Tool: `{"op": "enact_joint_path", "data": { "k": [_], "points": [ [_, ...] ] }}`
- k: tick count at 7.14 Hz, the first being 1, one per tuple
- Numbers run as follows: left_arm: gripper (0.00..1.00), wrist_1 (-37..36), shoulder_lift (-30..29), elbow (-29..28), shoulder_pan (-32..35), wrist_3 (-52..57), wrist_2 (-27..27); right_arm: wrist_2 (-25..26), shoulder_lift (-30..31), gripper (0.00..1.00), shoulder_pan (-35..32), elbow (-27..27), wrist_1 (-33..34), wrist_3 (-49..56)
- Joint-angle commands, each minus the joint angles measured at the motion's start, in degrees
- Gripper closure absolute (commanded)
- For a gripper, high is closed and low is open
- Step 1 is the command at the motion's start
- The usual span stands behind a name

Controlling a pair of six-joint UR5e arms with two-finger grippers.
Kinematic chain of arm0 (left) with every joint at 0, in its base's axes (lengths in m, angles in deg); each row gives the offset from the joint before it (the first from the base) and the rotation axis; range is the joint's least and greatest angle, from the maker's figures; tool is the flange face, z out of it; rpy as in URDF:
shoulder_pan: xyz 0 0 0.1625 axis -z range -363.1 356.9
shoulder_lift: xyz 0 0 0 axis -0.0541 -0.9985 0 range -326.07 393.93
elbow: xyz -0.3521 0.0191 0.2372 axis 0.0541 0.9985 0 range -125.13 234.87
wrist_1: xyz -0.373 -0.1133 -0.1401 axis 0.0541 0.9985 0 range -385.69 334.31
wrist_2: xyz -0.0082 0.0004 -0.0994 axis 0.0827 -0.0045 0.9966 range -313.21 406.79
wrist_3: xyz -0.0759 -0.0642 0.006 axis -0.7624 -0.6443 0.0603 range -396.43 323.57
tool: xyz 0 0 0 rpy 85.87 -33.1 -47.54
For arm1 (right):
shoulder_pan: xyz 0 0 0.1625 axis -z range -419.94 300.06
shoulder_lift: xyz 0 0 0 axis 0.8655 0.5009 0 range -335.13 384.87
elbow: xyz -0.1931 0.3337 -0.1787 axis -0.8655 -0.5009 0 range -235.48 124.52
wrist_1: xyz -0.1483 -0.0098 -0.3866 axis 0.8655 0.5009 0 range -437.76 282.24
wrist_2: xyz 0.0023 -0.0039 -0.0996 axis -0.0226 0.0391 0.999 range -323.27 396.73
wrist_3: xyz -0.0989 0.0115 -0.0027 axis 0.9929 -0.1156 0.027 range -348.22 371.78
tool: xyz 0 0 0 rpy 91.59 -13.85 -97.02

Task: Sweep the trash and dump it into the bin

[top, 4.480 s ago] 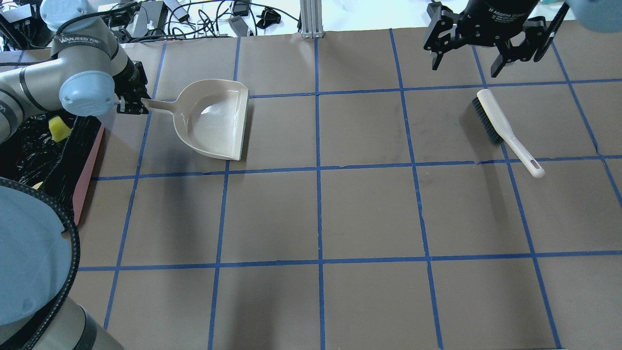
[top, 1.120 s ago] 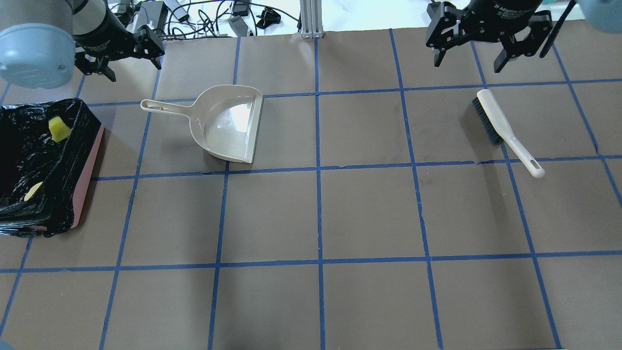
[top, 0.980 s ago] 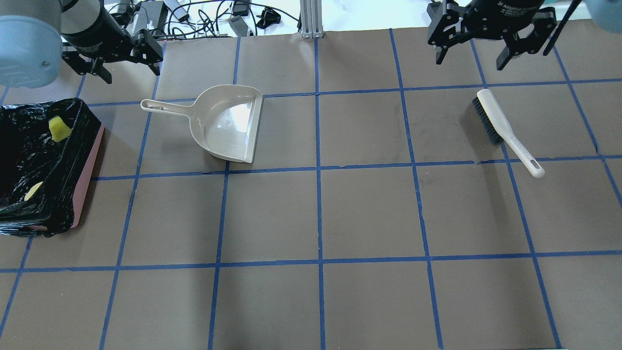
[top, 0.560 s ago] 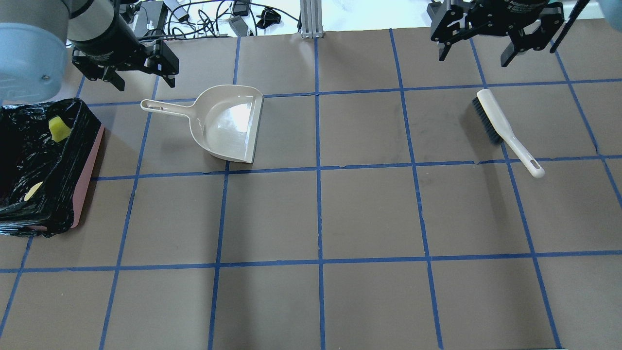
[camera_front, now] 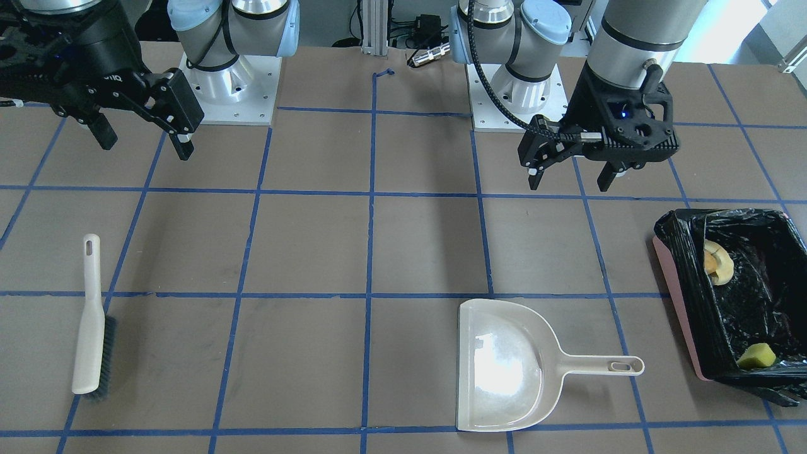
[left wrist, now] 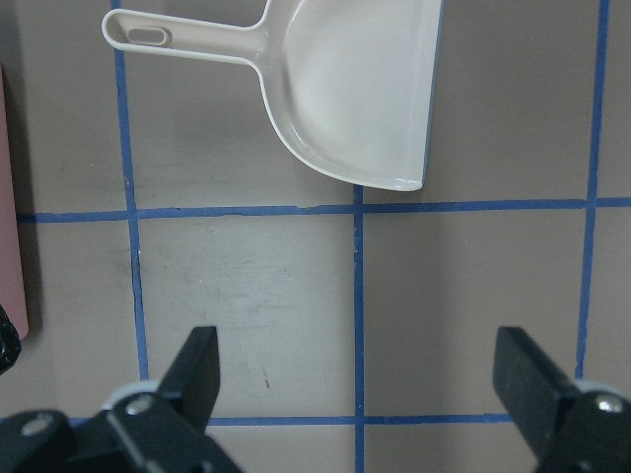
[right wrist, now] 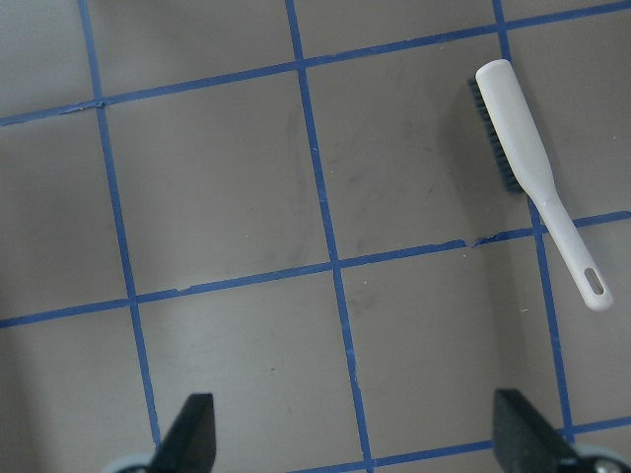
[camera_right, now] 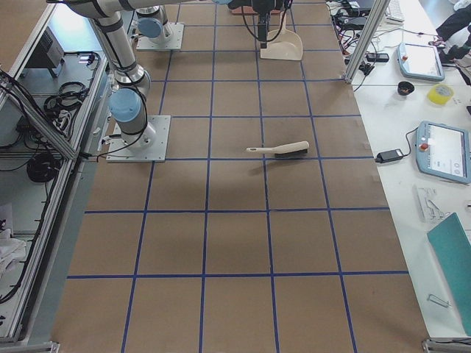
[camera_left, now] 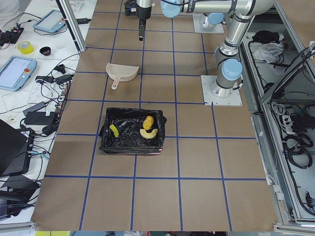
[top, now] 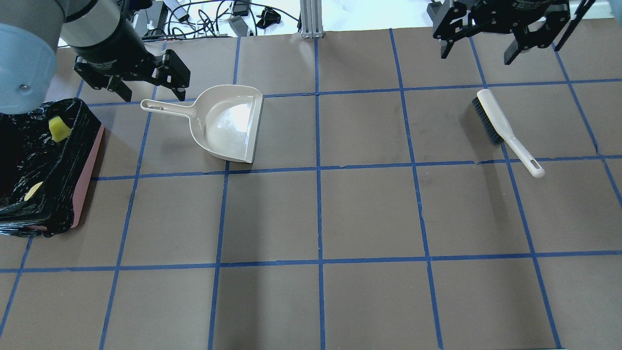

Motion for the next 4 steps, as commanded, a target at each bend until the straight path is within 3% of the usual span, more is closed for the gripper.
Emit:
{"op": "enact_joint_path", "data": {
  "k": [1,4],
  "points": [
    [0.0,1.7,1.2,-0.1,0.0,0.2,0.9,0.0,0.0,0.0,0.0,0.1,0.1,0.0],
    [0.0,1.8,1.7,0.4,0.1,0.2,1.0,0.0,0.0,0.0,0.0,0.1,0.1,0.0]
  ]
}}
